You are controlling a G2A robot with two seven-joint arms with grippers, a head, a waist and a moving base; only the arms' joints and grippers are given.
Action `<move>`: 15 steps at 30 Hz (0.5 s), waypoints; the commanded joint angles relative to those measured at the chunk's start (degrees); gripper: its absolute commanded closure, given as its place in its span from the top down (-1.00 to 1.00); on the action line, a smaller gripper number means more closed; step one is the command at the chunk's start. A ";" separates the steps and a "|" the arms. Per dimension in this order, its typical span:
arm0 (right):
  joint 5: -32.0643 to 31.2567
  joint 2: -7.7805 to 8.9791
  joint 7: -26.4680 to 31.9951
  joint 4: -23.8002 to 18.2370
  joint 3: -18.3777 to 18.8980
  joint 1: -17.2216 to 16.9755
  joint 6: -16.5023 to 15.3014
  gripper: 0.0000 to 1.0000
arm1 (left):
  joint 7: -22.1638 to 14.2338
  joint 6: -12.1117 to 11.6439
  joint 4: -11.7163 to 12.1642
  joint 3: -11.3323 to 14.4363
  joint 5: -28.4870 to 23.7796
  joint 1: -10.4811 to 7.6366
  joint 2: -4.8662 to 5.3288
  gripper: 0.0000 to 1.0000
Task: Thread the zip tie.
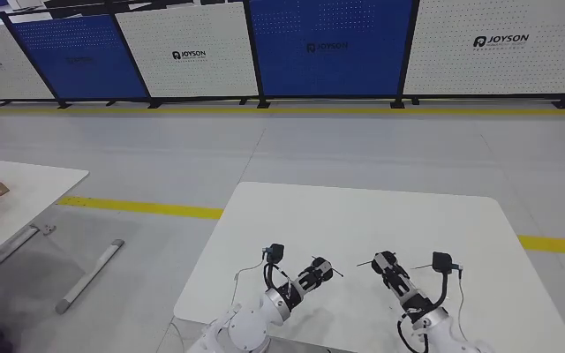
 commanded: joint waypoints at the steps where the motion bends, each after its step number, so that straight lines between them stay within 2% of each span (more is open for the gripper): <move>1: -0.28 -0.01 -0.81 -0.32 0.52 -1.06 -0.44 -1.00 | 0.00 0.00 0.00 0.00 0.00 0.00 0.00 -1.00; 7: -1.75 -0.04 -2.30 0.03 0.76 -5.31 -3.75 -1.00 | 0.00 0.00 0.00 0.00 0.00 0.00 0.00 -1.00; 12: -2.22 -0.51 -3.40 1.04 -0.51 -6.06 -6.60 -1.00 | 0.00 0.00 0.00 0.00 0.00 0.00 0.00 -1.00; 15: -2.29 -0.59 -3.60 1.28 -0.60 -5.98 -6.97 -1.00 | 0.00 0.00 0.00 0.00 0.00 0.00 0.00 -1.00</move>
